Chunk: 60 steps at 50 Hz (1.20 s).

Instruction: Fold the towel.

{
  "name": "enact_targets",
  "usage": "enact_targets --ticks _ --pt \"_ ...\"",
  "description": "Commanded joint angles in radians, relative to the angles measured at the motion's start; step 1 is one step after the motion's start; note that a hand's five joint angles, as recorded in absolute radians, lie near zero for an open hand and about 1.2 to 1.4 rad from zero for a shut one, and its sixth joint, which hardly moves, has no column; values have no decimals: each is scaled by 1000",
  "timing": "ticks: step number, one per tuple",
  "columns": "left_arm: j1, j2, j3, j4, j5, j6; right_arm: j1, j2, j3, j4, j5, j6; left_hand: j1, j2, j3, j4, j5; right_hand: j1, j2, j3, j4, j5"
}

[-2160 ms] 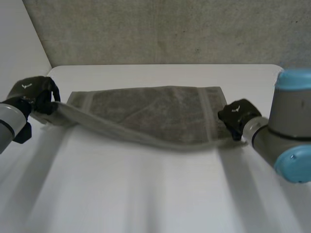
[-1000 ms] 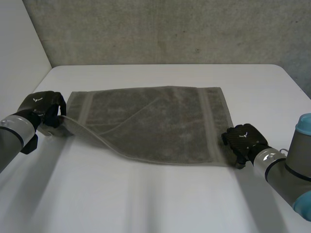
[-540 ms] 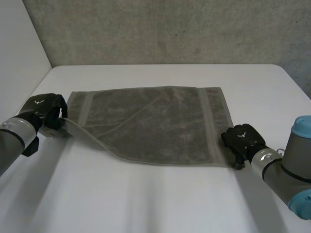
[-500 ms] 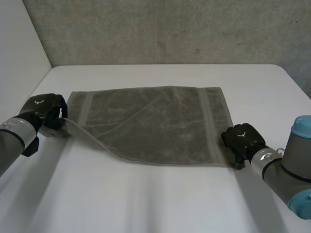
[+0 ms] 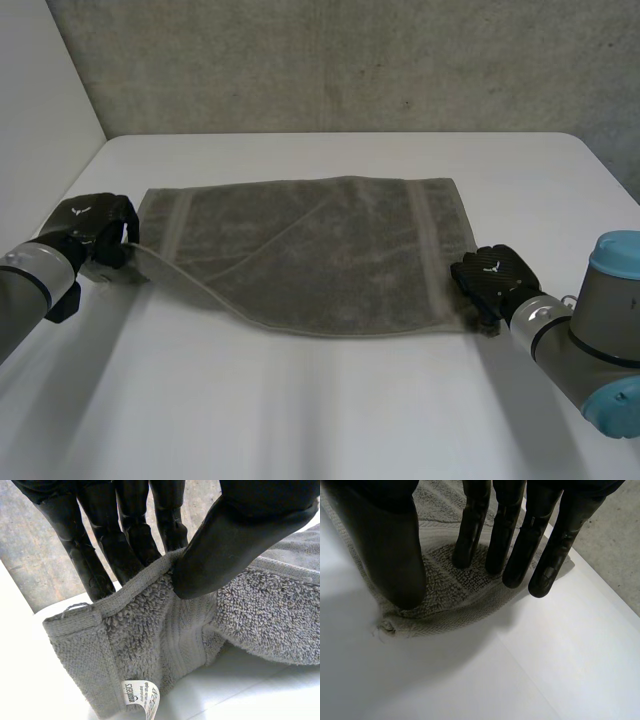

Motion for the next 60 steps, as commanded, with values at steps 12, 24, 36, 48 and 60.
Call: enact_targets --ticks 12,24,36,48,60 --pt "0 -4 0 0 0 0 -1 5 -15 14 2 6 98 38 44 33 67 570 568 570 570 586" --pt "-4 22 0 -12 -1 -2 -65 -230 -54 208 -29 163 98 38 44 33 67 570 568 570 570 586" --pt "5 264 -101 -63 53 -3 -199 -397 -80 561 -190 80 98 38 44 33 67 570 568 570 570 586" --pt "108 476 -252 -92 224 -8 -361 -567 -169 778 -368 6 98 38 44 33 67 570 568 570 570 586" --pt "100 245 -103 -57 241 -6 -268 -294 -324 759 -310 26 98 38 44 33 67 570 568 570 570 586"
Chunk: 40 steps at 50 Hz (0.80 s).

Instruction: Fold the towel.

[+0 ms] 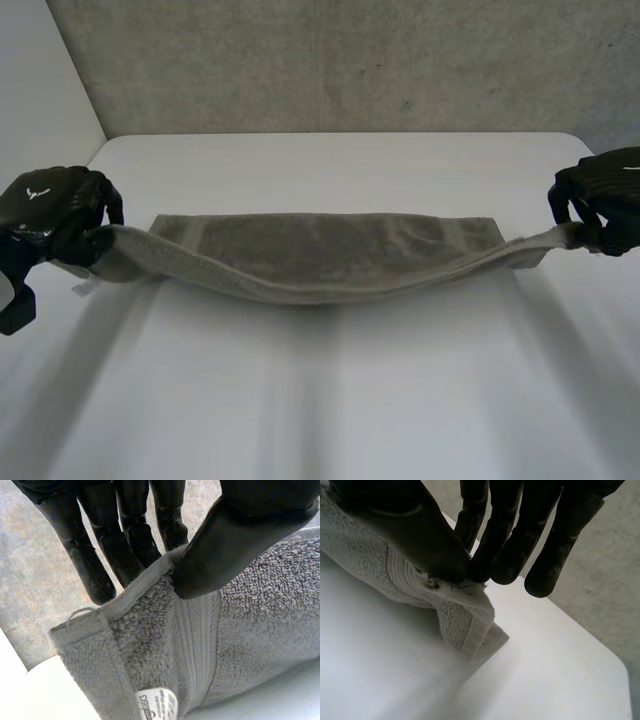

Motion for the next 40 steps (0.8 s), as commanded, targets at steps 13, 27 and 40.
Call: enact_targets --ticks 13,27,40 --pt "-140 -692 584 8 -151 0 274 628 -442 -161 328 174 96 38 44 33 67 75 60 46 49 52" --pt "-192 -991 940 -48 -223 3 352 898 -784 -196 521 273 96 38 44 33 67 75 60 46 49 52" --pt "-224 -1091 1078 -44 -235 4 384 1027 -993 -196 648 257 96 38 44 33 67 75 60 46 49 52"
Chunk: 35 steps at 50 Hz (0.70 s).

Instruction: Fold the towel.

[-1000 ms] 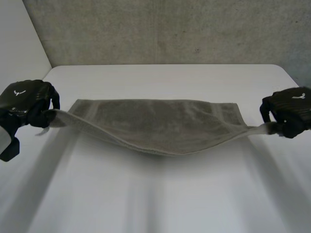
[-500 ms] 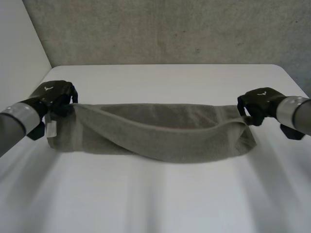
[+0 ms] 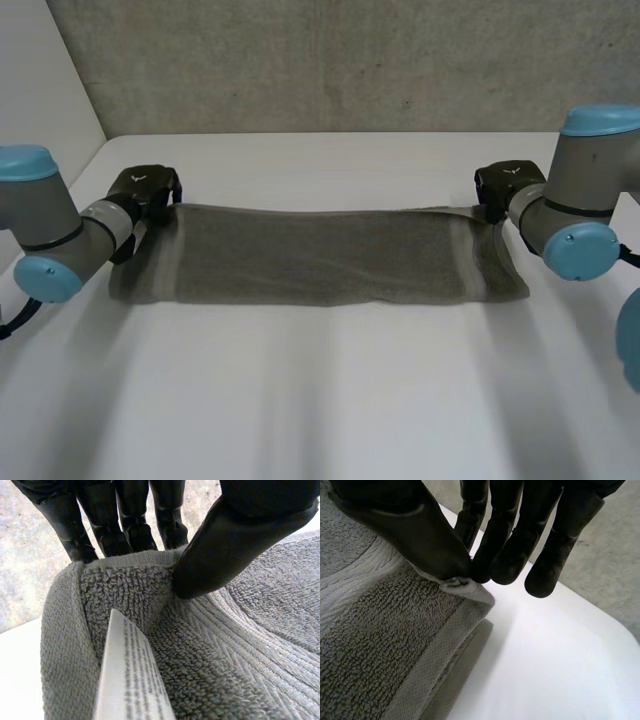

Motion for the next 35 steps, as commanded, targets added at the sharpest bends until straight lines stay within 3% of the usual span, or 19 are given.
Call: enact_targets --ticks 1,9,15,17,18,19,20,22,28,35 --pt "-11 -49 70 2 -16 -1 7 56 -97 1 48 -9 95 37 43 32 67 66 57 45 49 49" --pt "-13 -82 114 4 -41 1 17 115 -198 10 115 -83 95 37 43 32 67 66 57 45 49 49" --pt "-21 -95 125 4 -41 1 17 150 -230 10 120 -111 63 5 11 1 35 66 57 45 49 49" --pt "-27 -96 123 2 -41 1 18 165 -239 10 121 -114 -360 -418 -412 -422 -388 66 57 45 49 49" --pt "-27 -96 123 2 -41 1 18 165 -239 10 121 -114 -362 -421 -414 -425 -391 66 57 45 49 49" --pt "-28 -96 122 1 -39 1 18 173 -241 10 121 -115 -732 -790 -783 -794 -760 -119 -128 -140 -136 -136" --pt "-31 -95 120 -2 -39 1 18 173 -241 10 121 -115 -1096 -1154 -1148 -1158 -1124 -121 -130 -142 -138 -138" --pt "-38 -90 117 -4 -39 1 21 187 -249 11 124 -127 -1120 -1178 -1172 -1182 -1148 -1156 -1165 -1177 -1173 -1173" --pt "-51 -49 113 -47 -44 -2 38 168 -259 27 129 -140 -1123 -1181 -1175 -1185 -1151 -1156 -1165 -1177 -1173 -1173" --pt "-48 61 58 -93 -50 -2 64 14 -236 42 134 -112 -1114 -1173 -1166 -1177 -1143 -1156 -1165 -1177 -1173 -1173"
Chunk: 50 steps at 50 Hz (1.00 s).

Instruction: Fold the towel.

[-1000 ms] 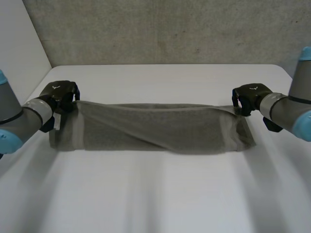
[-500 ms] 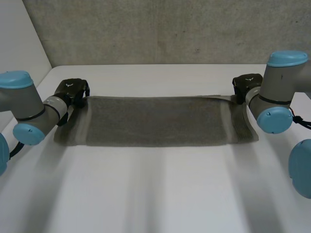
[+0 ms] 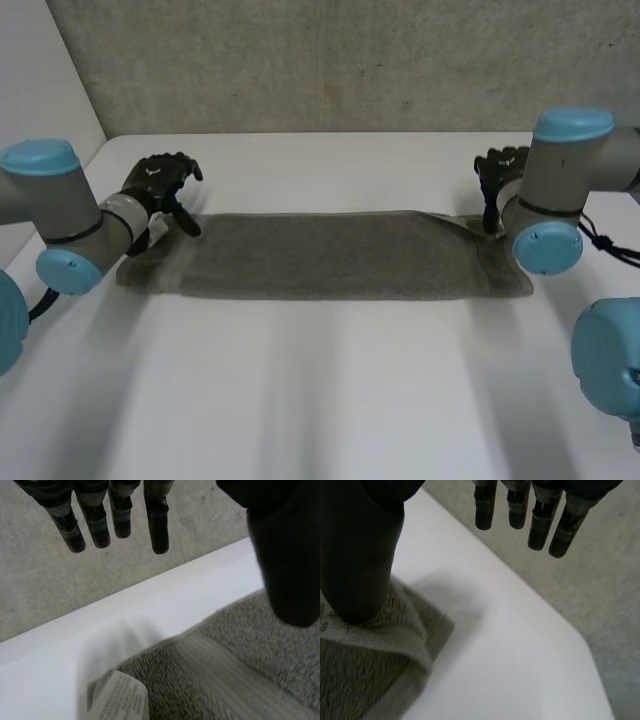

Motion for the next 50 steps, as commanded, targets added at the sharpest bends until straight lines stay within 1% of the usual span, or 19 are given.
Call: enact_targets --ticks 1,3,4,6,7,9,12,14,15,16,17,20,22,24,28,31,33,38,50 --pt "5 145 -88 -47 -6 -2 20 -131 22 14 2 24 -57 -54 -57 -60 -37 -74 -73 -75 -85 -60" --pt "8 188 -129 -45 -4 -2 21 -215 72 44 -8 59 -54 -51 -54 -57 -34 -74 -73 -75 -85 -60" --pt "13 229 -180 -44 -3 0 21 -216 73 45 -8 59 -54 -51 -54 -57 -34 -74 -73 -75 -85 -60" --pt "16 272 -232 -41 2 1 18 -307 161 84 -37 71 -51 -48 -51 -54 -31 -74 -73 -75 -85 -60" --pt "16 272 -232 -41 2 1 18 -308 162 85 -38 71 -51 -48 -51 -54 -31 -74 -73 -75 -85 -60" --pt "21 352 -337 -21 2 6 9 -401 293 100 -92 74 -51 -48 -51 -54 -31 -74 -73 -75 -85 -60" --pt "31 412 -440 23 2 9 7 -449 378 97 -122 76 -54 -51 -54 -57 -34 -74 -73 -75 -85 -60" --pt "39 440 -491 53 3 9 6 -563 586 66 -180 64 -54 -51 -54 -57 -34 -74 -73 -75 -85 -60" --pt "45 461 -535 86 5 11 6 -564 587 66 -180 64 -54 -51 -54 -57 -34 -74 -73 -75 -85 -60" --pt "51 475 -574 126 5 11 6 -597 667 37 -203 58 -54 -51 -54 -57 -34 -74 -73 -75 -85 -60" --pt "51 475 -574 126 5 11 6 -623 742 2 -220 47 -54 -51 -54 -57 -34 -74 -73 -75 -85 -60" --pt "65 480 -629 203 2 12 0 -639 815 -32 -229 34 -51 -48 -51 -54 -31 -74 -73 -75 -85 -60" --pt "76 475 -648 234 2 18 -34 -651 940 -102 -240 10 -51 -48 -51 -54 -31 -74 -73 -75 -85 -60" --pt "87 454 -666 280 0 56 -49 -653 994 -142 -245 -1 -51 -48 -51 -54 -31 -74 -73 -75 -85 -60" --pt "93 401 -662 304 -1 120 -81 -636 1106 -268 -261 -8 -51 -48 -51 -54 -31 -11 -10 -12 -22 2" --pt "102 362 -649 315 -6 178 -100 -627 1137 -314 -271 -8 -51 -48 -51 -54 -31 12 13 11 2 26" --pt "105 346 -646 315 -7 199 -137 -613 1188 -398 -298 -7 -51 -48 -51 -54 -31 56 57 55 46 70" --pt "105 297 -639 315 -39 224 -160 -587 1208 -455 -335 -7 -54 -51 -54 -57 -34 124 125 123 113 137" --pt "105 253 -623 318 -58 225 -168 -516 1196 -511 -332 -8 -54 -51 -54 -57 -34 332 333 331 322 346"
